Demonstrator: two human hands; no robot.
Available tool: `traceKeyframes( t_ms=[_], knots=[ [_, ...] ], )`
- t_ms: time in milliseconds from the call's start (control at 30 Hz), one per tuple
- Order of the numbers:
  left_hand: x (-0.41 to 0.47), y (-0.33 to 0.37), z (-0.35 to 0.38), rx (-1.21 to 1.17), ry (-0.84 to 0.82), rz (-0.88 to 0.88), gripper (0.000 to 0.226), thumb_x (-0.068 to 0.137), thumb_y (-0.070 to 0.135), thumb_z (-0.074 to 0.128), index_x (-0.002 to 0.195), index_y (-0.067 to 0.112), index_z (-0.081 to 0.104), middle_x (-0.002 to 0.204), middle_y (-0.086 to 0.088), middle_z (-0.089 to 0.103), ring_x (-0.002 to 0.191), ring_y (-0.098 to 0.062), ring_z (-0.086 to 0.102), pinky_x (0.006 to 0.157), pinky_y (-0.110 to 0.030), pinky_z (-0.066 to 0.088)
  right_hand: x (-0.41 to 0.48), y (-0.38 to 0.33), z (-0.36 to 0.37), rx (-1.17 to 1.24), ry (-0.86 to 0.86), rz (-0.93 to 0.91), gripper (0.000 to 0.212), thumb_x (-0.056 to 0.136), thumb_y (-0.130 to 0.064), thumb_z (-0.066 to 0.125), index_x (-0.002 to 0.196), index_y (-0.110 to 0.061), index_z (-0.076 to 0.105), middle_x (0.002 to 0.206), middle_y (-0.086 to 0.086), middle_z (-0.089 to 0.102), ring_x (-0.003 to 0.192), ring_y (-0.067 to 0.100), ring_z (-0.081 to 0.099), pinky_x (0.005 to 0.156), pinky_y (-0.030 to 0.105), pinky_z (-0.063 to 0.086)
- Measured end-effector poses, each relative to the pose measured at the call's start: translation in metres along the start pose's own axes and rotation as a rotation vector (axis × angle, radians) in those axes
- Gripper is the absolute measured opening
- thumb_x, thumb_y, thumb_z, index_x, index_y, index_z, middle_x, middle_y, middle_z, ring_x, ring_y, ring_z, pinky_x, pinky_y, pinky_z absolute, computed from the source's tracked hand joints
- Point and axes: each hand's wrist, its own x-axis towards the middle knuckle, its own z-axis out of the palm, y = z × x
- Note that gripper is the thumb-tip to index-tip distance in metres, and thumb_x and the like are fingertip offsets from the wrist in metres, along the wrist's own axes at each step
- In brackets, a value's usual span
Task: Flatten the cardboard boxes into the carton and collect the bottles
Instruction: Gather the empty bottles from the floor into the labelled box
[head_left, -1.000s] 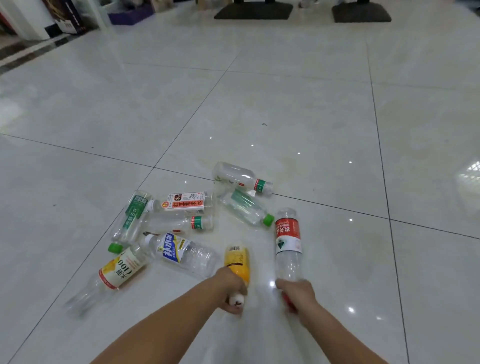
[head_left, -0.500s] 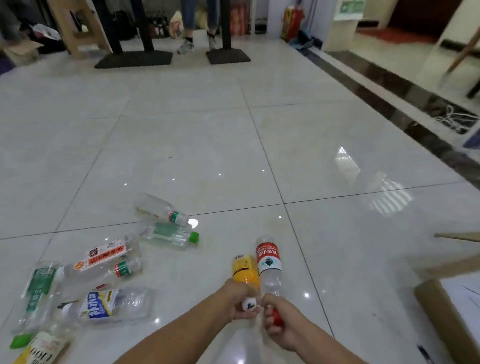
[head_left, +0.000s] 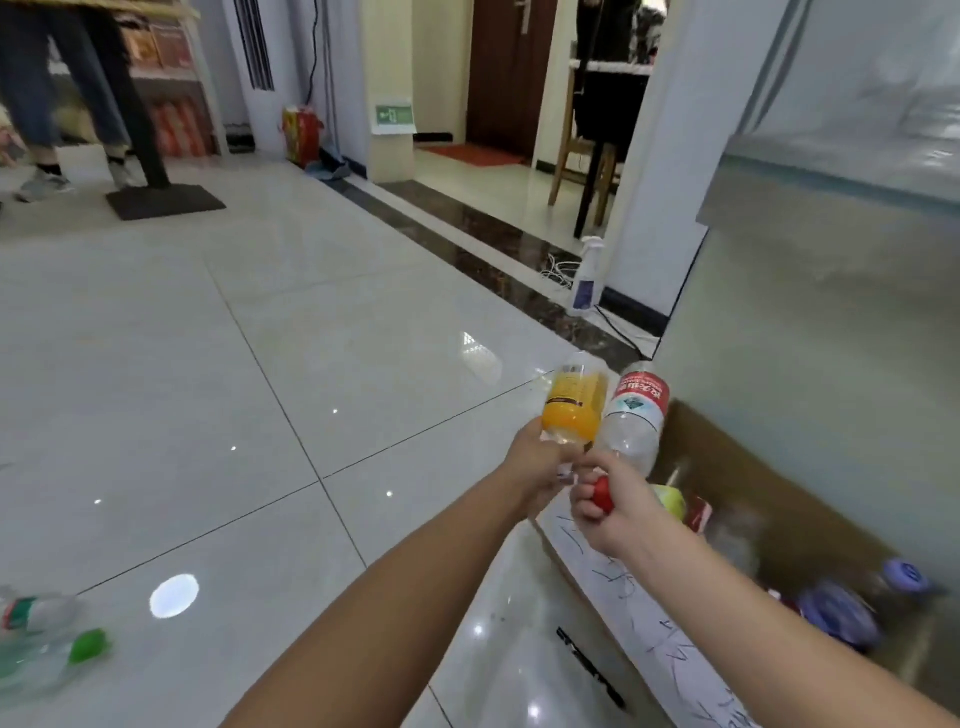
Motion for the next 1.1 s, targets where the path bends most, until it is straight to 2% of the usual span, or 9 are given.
traceKeyframes(
  t_ms=[133,267,333,400,467,567,733,900,1100],
  knots=[
    [0.023,-0.010,0.066,0.369,-0.030,0.025,0.034,0.063,0.023,0.057,0.095,0.014,0.063,0.103,-0.012,0.067,0.091,-0.027,0.062,0.083,-0.033,0.053,0.014,-0.027,-0.055,0.152,0.158,0.060,0.027,0.084,-0.006,0.049,0.058,-0.013,0.043,0.030,-0.004,0.037,0.019,0.007,0.032,0.027,0.006,0.015],
    [0.051,-0.025,0.116,0.840,0.007,0.057,0.019,0.091,0.025,0.049,0.103,0.012,0.056,0.120,-0.014,0.063,0.118,-0.033,0.052,0.099,-0.039,0.039,0.026,-0.051,-0.099,0.235,0.303,0.140,0.027,0.082,-0.010,0.057,0.059,-0.012,0.044,0.033,0.002,0.045,0.022,0.008,0.039,0.028,0.009,0.022],
    [0.059,-0.026,0.134,0.910,-0.005,0.063,0.044,0.095,0.025,0.047,0.134,0.006,0.042,0.133,-0.017,0.052,0.128,-0.034,0.041,0.104,-0.039,0.033,0.032,-0.055,-0.109,0.209,0.334,0.117,0.017,0.083,-0.017,0.065,0.075,-0.010,0.051,0.056,0.006,0.056,0.039,0.010,0.050,0.034,0.012,0.033],
    [0.067,-0.033,0.139,0.978,-0.009,0.035,0.071,0.096,0.028,0.048,0.152,0.009,0.010,0.142,-0.021,0.042,0.136,-0.036,0.031,0.111,-0.041,0.027,0.045,-0.056,-0.116,0.143,0.367,0.093,0.037,0.080,-0.030,0.072,0.101,-0.011,0.049,0.091,0.012,0.061,0.074,0.018,0.063,0.052,0.020,0.053],
    [0.072,-0.046,0.132,1.083,-0.021,0.024,0.077,0.094,0.030,0.050,0.153,0.009,0.005,0.144,-0.021,0.039,0.136,-0.036,0.027,0.112,-0.042,0.024,0.058,-0.055,-0.118,-0.075,0.406,0.160,0.059,0.077,-0.050,0.070,0.112,-0.008,0.048,0.108,0.018,0.062,0.095,0.027,0.066,0.073,0.031,0.058],
    [0.071,-0.053,0.109,1.153,-0.057,0.109,0.058,0.092,0.025,0.054,0.144,0.009,0.033,0.144,-0.018,0.037,0.129,-0.034,0.031,0.109,-0.039,0.028,0.065,-0.057,-0.113,-0.757,0.447,0.225,0.074,0.083,-0.072,0.040,0.090,0.000,0.053,0.086,0.021,0.060,0.070,0.031,0.058,0.067,0.035,0.052],
    [0.054,-0.037,0.019,0.981,0.098,0.177,0.046,0.093,0.016,0.049,0.139,0.017,0.046,0.143,-0.012,0.040,0.134,-0.031,0.030,0.110,-0.037,0.030,0.063,-0.077,-0.095,-1.755,0.554,-0.086,0.079,0.087,-0.071,0.021,0.106,-0.009,0.067,0.099,0.013,0.071,0.096,0.032,0.067,0.088,0.040,0.053],
    [-0.009,-0.059,-0.155,0.933,0.365,-0.095,0.048,0.092,0.011,0.049,0.139,0.017,0.045,0.145,-0.007,0.043,0.135,-0.024,0.040,0.107,-0.035,0.038,0.045,-0.020,0.026,-1.839,0.513,-0.624,0.065,0.098,-0.053,0.024,0.099,0.001,0.061,0.099,0.019,0.061,0.093,0.035,0.058,0.078,0.035,0.043],
    [-0.194,-0.153,-0.351,0.790,0.753,-0.495,0.043,0.090,0.009,0.050,0.133,0.013,0.050,0.139,-0.009,0.050,0.126,-0.028,0.049,0.102,-0.036,0.043,0.038,0.180,0.181,-1.950,-0.056,-0.696,0.062,0.097,-0.052,0.030,0.112,-0.001,0.061,0.117,0.019,0.060,0.110,0.037,0.056,0.087,0.039,0.044]
  ],
)
